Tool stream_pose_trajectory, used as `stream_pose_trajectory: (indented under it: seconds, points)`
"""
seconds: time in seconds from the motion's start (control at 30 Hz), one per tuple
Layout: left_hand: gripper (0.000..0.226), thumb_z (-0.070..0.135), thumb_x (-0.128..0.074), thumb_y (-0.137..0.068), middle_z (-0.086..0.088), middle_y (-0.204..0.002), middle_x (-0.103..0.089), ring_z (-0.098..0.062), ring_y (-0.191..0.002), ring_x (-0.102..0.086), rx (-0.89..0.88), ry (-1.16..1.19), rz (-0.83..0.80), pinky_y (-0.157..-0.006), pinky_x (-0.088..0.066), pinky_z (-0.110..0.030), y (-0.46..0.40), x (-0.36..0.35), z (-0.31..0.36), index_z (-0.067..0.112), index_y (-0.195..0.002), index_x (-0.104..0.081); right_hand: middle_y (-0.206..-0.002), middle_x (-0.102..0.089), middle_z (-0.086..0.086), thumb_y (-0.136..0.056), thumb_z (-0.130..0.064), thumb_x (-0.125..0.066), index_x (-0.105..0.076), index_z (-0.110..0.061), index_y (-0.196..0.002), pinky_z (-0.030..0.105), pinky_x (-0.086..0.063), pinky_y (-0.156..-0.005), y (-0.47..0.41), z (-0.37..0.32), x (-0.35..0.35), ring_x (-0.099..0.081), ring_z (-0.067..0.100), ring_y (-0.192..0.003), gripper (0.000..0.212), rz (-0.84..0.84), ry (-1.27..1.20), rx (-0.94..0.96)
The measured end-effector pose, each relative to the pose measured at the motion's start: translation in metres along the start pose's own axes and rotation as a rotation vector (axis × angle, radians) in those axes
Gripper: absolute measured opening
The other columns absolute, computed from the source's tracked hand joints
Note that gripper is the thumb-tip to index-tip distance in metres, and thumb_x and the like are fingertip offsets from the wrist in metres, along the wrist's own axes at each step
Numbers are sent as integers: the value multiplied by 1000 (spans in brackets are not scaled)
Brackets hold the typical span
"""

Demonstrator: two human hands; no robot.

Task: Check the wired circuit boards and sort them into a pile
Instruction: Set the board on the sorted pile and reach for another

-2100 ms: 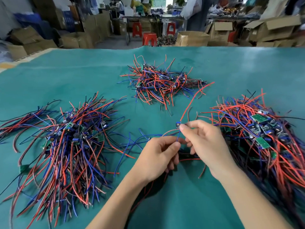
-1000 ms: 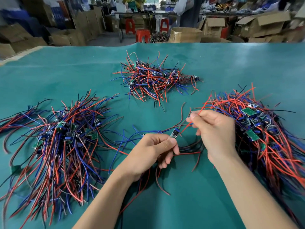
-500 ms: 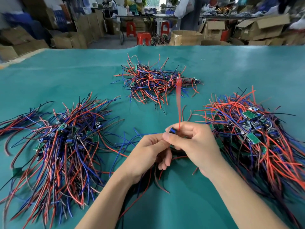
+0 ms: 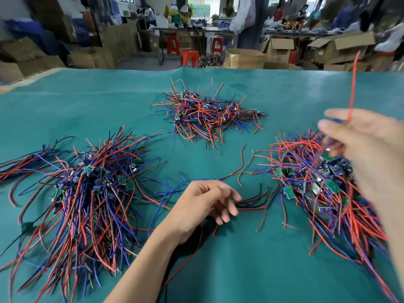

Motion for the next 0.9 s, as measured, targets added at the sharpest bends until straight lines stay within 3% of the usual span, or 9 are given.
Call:
stream_pose_trajectory:
  seconds: [0.1, 0.2, 0.27, 0.33, 0.43, 0.53, 0.6, 0.7, 0.9]
  points:
    - [22, 11, -51, -98, -14, -74, -67, -19, -56, -56, 6, 30, 38, -52, -46, -23, -1, 3, -1, 2, -91, -70, -46, -60, -8, -82, -23, -83, -74, -23, -98, 11, -40, -43, -26, -7, 27, -51, 1, -39, 19, -143, 557, -21]
    - [22, 3, -49, -98, -14, -73, -66, -18, -56, -55, 10, 29, 67, -51, -46, -22, -1, 4, -1, 2, -89, -70, -50, -65, -8, -71, -52, -86, -74, -26, -97, 26, -42, -60, -36, 12, 20, -67, 19, -66, 39, -359, 1203, -134]
    - [22, 2, -49, -98, -13, -72, -66, -18, -57, -55, 12, 31, 78, -51, -46, -21, -2, 4, 0, 2, -88, -69, -55, -61, -16, -71, -61, -82, -75, -27, -101, 30, -37, -65, -43, 13, -4, -67, 25, -80, 45, -400, 1418, -23]
    - [21, 1, -49, -97, -13, -72, -66, -18, -57, -55, 17, 37, 89, -51, -46, -21, -1, 5, 0, 1, -88, -69, -57, -59, -17, -78, -53, -79, -77, -27, -96, 30, -38, -67, -42, 1, -44, -66, 27, -79, 32, -356, 1288, 140]
    - [20, 0, -49, -97, -15, -73, -65, -18, -57, -55, 16, 53, 92, -52, -47, -22, -1, 5, 0, 0, -89, -68, -79, -74, -2, -85, -37, -75, -76, -28, -96, 32, -51, -83, -27, 11, -136, -67, 28, -93, 14, -527, 1119, 259]
    - [19, -3, -49, -97, -16, -74, -64, -18, -57, -55, 17, 75, 101, -52, -47, -21, -1, 6, -1, -3, -91, -67, -116, -72, 5, -89, -25, -67, -72, -31, -110, 42, -52, -99, -22, 42, -224, -63, 30, -115, 23, -686, 1107, 281]
    - [19, -4, -49, -97, -17, -75, -64, -18, -57, -55, 19, 79, 106, -53, -48, -22, -2, 7, -2, -3, -91, -67, -131, -63, 7, -93, -21, -62, -65, -33, -123, 40, -50, -96, -30, 60, -257, -59, 35, -121, 32, -664, 1156, 238]
    - [19, -5, -49, -96, -15, -74, -65, -17, -57, -56, 14, 83, 93, -53, -48, -21, -3, 7, -2, -2, -91, -67, -128, -62, 10, -95, -20, -62, -60, -24, -120, 37, -41, -77, -46, 80, -274, -61, 37, -117, 25, -544, 1279, 189]
    - [20, -5, -49, -96, -13, -73, -66, -16, -58, -57, 18, 77, 88, -54, -49, -21, -3, 10, -4, -1, -91, -68, -109, -67, 13, -86, -1, -61, -54, -16, -92, 37, -38, -68, -54, 79, -282, -61, 35, -91, 18, -362, 1297, 237]
Point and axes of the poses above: each hand's wrist, its own y-axis away from the middle knuckle, its own x-axis out of the back of the hand, z = x × y, the point moved 10 cm from there along -y, towards the middle knuckle
